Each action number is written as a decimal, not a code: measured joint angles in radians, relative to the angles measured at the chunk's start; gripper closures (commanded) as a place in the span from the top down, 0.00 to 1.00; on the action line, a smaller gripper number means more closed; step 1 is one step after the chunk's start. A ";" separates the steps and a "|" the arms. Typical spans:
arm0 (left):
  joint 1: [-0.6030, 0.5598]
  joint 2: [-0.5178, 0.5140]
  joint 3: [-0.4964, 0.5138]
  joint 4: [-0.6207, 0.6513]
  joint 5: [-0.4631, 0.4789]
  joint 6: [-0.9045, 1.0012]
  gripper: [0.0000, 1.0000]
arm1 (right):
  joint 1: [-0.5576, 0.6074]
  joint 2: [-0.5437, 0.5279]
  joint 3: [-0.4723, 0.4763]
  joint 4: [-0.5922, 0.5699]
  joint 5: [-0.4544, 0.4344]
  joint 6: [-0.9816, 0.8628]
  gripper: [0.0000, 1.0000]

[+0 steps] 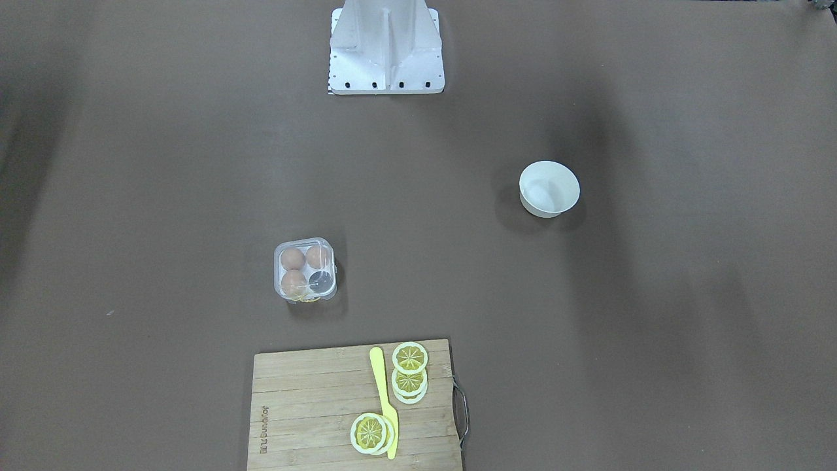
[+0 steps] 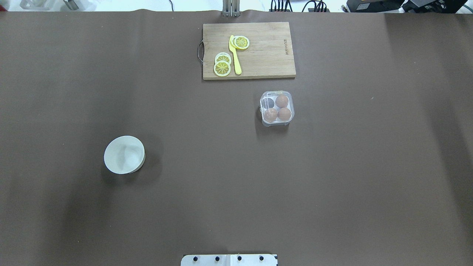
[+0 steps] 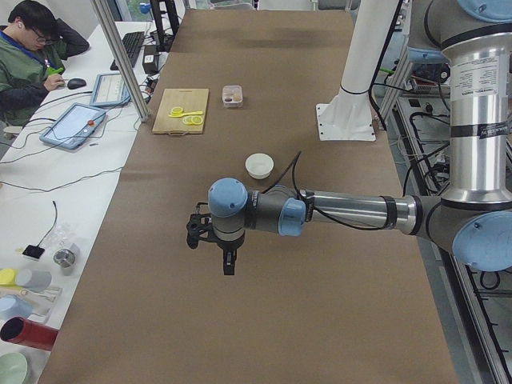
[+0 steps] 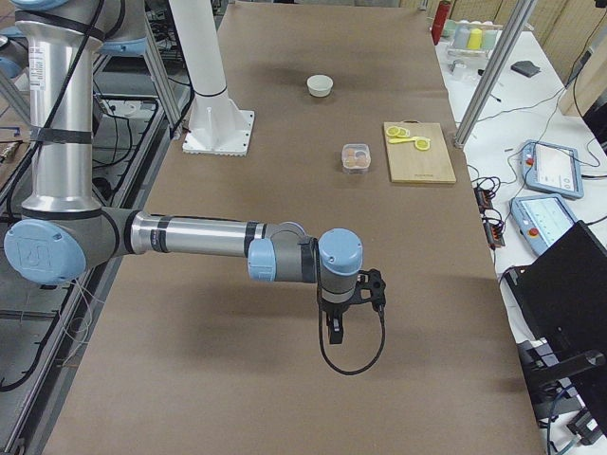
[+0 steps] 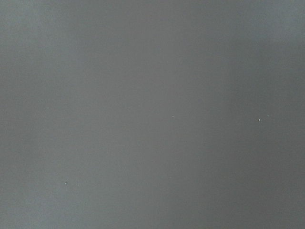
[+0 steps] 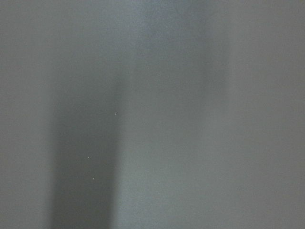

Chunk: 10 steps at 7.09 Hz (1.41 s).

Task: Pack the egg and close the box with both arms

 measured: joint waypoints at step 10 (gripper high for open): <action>0.000 0.001 -0.003 -0.003 0.002 -0.007 0.99 | -0.008 0.000 0.011 0.009 0.016 0.013 1.00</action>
